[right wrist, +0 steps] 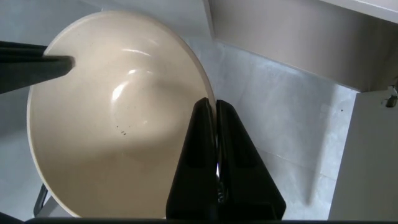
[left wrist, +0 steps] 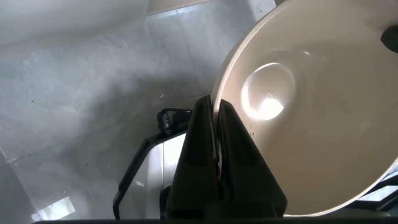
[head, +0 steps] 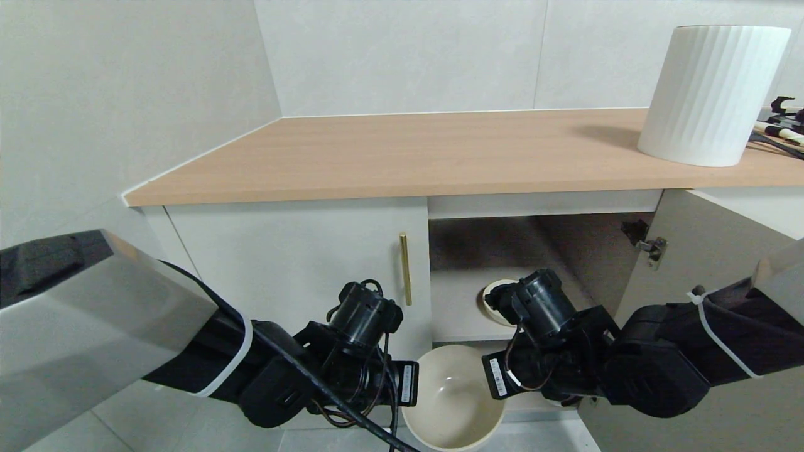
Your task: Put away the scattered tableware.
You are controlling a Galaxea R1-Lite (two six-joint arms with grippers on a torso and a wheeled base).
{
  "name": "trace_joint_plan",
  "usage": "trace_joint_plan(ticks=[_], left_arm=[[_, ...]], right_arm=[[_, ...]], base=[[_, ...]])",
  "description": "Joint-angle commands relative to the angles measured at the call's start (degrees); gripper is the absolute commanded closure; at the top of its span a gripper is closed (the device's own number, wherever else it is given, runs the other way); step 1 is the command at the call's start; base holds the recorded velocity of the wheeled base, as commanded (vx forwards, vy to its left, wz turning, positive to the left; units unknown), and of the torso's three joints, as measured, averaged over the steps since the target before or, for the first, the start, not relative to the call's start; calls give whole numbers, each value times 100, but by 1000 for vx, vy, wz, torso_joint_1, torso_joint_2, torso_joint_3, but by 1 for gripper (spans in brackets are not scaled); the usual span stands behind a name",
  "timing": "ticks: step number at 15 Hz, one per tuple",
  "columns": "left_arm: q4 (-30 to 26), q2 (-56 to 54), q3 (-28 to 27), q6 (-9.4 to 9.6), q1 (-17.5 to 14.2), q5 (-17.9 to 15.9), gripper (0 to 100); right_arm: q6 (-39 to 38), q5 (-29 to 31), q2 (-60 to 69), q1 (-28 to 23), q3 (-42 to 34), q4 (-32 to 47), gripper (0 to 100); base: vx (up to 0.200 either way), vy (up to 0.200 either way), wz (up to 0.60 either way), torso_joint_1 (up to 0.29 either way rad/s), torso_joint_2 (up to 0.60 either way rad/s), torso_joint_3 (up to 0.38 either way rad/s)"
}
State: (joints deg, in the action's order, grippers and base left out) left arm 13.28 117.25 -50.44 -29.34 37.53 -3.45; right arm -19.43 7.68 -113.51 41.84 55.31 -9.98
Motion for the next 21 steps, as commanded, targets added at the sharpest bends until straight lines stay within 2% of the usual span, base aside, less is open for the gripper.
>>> trace_joint_plan(ticks=[1,10,12,16,21], left_arm=[[8,0,0,-1,-1,-7,0],[8,-18,0,-1,-1,2,0],[8,-27,0,-10,-1,2,0],[8,-35,0,-10,-1,2,0],[8,-35,0,-10,-1,2,0]], right_arm=[[1,-3,-40,0,-3,-4,100],[177,137,-242,-167,15,146,100],[326,462,-488,-484,112,199,100],[247,524,-673,-1231,569,172,100],[-667,568,-1007,-1828,1325,155,100]], base=[[0,0,0,0,0,0],[0,0,0,0,0,0],[0,0,0,0,0,0],[0,0,0,0,0,0],[0,0,0,0,0,0]])
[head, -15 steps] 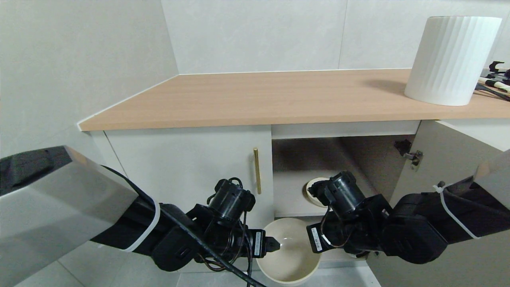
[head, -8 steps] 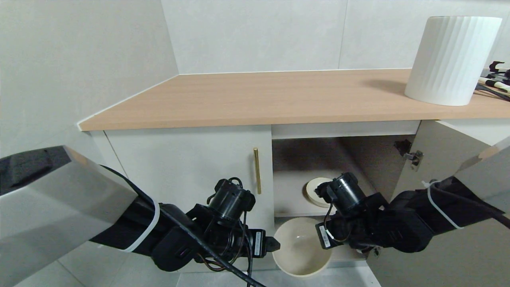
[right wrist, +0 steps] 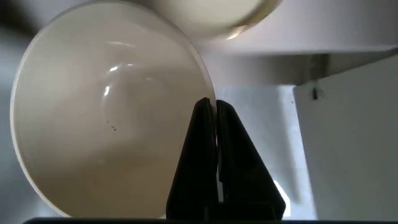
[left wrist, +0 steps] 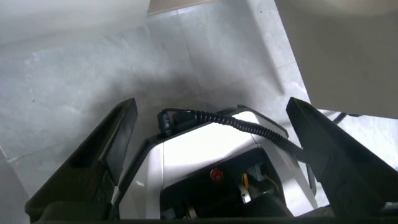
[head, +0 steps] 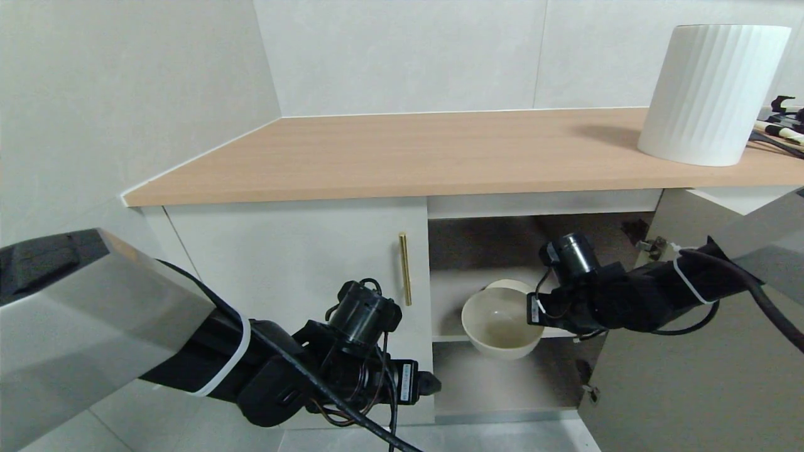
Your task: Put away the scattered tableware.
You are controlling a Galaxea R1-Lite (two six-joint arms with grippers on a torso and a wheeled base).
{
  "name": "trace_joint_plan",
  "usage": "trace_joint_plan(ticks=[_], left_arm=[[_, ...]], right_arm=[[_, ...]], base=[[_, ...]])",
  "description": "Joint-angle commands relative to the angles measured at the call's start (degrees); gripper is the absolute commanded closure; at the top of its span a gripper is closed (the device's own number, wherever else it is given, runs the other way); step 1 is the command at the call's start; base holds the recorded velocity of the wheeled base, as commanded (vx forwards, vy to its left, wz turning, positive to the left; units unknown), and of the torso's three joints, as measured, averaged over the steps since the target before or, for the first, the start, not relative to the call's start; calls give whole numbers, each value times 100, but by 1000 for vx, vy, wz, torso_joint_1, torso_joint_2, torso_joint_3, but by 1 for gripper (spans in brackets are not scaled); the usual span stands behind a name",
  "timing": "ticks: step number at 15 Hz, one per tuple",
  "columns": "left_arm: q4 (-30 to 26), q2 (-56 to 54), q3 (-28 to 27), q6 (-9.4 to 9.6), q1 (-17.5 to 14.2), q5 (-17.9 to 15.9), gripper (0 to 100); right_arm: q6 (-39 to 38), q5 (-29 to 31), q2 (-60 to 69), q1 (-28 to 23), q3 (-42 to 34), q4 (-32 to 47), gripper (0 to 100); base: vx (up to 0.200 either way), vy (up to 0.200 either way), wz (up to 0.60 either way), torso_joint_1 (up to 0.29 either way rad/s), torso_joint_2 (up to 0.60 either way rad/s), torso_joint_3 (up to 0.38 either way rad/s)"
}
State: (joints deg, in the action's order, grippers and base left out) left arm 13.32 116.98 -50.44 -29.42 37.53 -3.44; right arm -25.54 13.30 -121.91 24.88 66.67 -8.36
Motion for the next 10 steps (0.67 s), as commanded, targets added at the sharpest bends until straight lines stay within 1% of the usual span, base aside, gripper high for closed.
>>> trace_joint_plan(ticks=[1,3,6,10], left_arm=[[4,-17,0,-3,-1,1,0],[4,-9,0,-3,-1,54,0],[4,-9,0,-3,-1,71,0],[4,0,0,-3,-1,71,0]], right_arm=[[-250,85,-246,-133,320,-7,100],[-628,208,-387,-247,619,-7,100],[-997,234,-606,-431,962,-7,100],[-1120,384,-923,-546,1278,-7,100]], base=[[0,0,0,0,0,0],[0,0,0,0,0,0],[0,0,0,0,0,0],[0,0,0,0,0,0]])
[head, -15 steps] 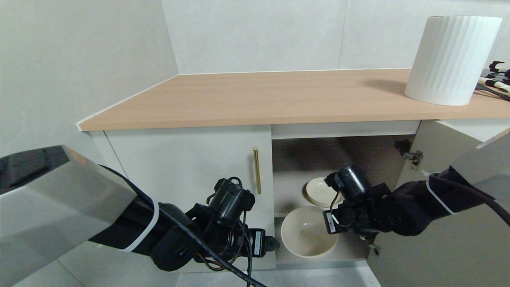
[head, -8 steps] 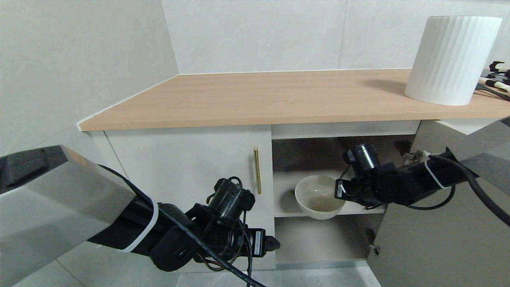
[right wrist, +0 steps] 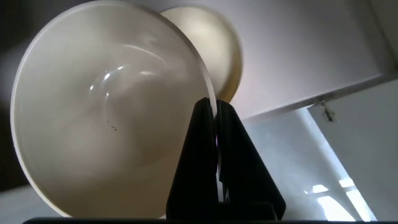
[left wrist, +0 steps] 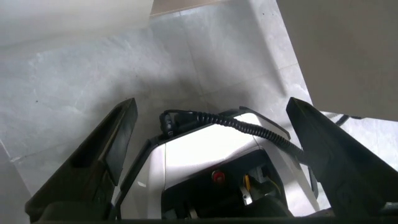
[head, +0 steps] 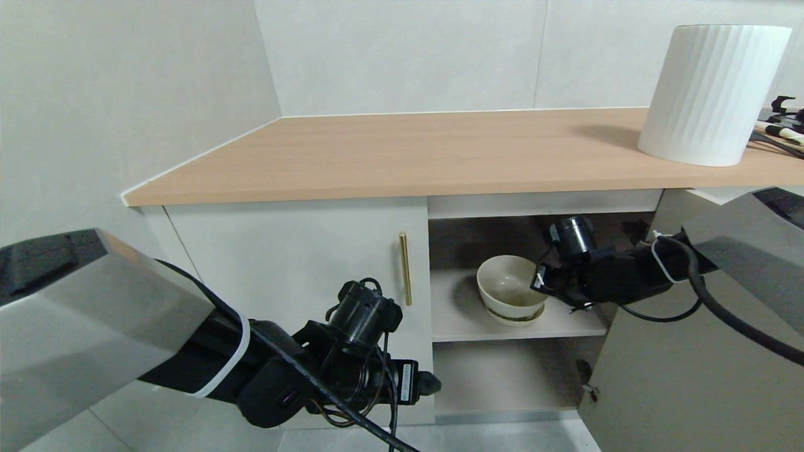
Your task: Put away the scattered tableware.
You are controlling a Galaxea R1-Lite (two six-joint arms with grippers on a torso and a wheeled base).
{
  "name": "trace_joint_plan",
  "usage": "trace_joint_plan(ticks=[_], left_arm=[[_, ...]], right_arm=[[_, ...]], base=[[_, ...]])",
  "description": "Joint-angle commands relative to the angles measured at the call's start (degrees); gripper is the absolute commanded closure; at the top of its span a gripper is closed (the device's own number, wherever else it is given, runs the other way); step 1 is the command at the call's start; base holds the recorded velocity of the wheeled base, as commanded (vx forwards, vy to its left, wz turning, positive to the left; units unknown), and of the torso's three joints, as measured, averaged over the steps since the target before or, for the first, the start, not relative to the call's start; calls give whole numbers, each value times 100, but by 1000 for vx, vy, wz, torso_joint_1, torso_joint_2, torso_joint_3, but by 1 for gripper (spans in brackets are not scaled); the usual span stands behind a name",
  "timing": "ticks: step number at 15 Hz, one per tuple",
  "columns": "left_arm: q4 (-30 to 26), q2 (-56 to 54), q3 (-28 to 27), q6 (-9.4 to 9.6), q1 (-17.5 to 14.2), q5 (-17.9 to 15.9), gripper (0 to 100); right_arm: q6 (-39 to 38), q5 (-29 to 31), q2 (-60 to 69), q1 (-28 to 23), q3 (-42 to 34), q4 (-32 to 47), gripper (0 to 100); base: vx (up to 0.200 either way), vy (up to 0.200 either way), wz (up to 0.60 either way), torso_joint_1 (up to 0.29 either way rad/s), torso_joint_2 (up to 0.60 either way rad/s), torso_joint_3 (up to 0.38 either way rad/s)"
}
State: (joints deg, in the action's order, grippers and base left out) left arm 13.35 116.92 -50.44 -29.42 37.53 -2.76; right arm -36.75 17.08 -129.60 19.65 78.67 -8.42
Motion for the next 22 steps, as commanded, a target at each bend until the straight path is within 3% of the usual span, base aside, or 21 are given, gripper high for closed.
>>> trace_joint_plan(ticks=[1,13,22], left_arm=[[1,15,0,-3,-1,3,0],[1,24,0,-3,-1,3,0],[1,33,0,-3,-9,3,0]], right_arm=[[-174,24,-241,-75,202,-1,100],[-244,147,-901,-304,817,-28,100],[-236,234,-1015,-251,861,-37,100]], base=[[0,0,0,0,0,0],[0,0,0,0,0,0],[0,0,0,0,0,0]])
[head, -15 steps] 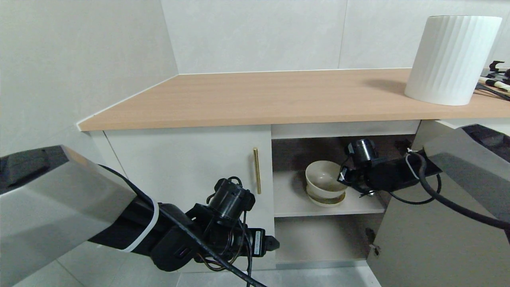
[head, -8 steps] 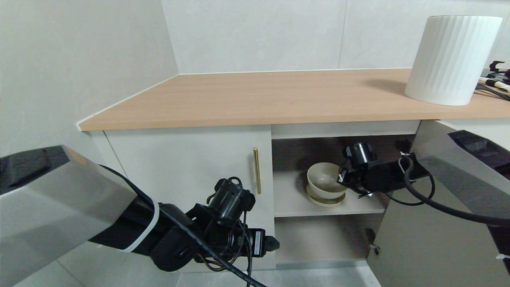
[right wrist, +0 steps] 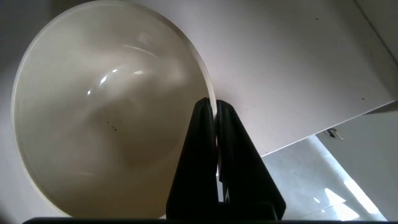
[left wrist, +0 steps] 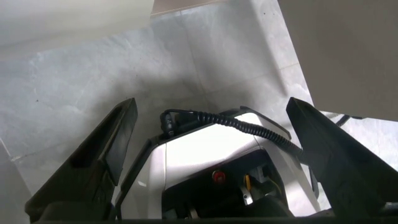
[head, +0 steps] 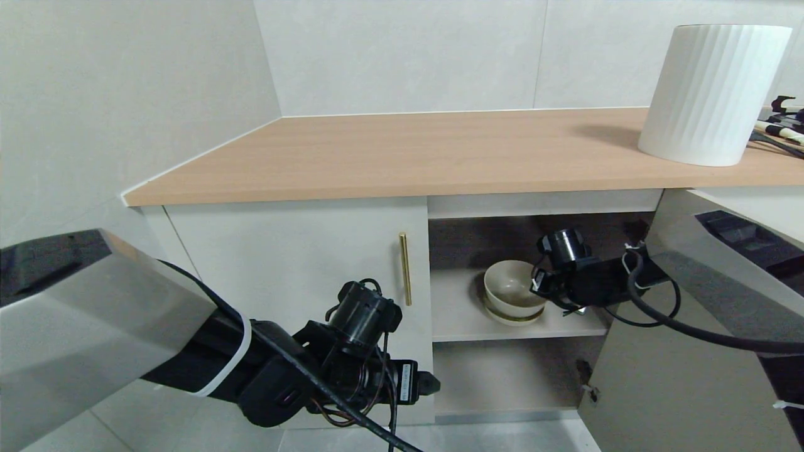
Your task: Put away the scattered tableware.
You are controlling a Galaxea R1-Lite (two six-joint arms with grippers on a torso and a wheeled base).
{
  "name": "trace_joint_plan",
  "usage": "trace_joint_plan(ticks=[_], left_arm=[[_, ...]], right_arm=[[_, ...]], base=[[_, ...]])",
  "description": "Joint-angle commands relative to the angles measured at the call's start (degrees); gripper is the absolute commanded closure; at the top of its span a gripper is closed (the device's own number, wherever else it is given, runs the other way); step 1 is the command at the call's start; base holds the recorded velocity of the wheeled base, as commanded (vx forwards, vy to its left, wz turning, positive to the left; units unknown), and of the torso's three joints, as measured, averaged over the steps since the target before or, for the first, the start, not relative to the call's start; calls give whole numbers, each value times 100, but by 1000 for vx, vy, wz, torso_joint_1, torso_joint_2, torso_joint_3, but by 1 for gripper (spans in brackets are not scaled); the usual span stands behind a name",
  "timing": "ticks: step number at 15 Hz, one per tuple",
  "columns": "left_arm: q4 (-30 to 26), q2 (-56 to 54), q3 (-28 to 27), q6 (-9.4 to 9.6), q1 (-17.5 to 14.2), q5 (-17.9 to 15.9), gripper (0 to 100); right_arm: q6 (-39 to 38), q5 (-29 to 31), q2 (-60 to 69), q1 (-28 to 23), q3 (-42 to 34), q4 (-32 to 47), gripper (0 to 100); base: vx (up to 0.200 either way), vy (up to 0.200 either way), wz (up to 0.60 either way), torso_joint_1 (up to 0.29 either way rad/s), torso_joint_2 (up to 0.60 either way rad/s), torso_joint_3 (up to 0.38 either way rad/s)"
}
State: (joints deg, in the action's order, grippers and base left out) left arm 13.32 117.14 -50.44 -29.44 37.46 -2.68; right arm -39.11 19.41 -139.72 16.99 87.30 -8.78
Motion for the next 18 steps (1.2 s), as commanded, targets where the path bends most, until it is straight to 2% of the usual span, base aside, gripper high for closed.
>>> trace_joint_plan(ticks=[1,12,13,18], left_arm=[[4,11,0,0,-2,-4,0],[4,11,0,0,-2,5,0],[4,11,0,0,-2,5,0],[4,2,0,0,-2,5,0]], right_arm=[[0,2,-3,32,7,8,100],[35,10,-56,32,-11,8,100],[35,10,-56,41,-20,16,0],[35,10,-3,58,-46,43,0]], base=[[0,0,0,0,0,0],[0,0,0,0,0,0],[0,0,0,0,0,0],[0,0,0,0,0,0]])
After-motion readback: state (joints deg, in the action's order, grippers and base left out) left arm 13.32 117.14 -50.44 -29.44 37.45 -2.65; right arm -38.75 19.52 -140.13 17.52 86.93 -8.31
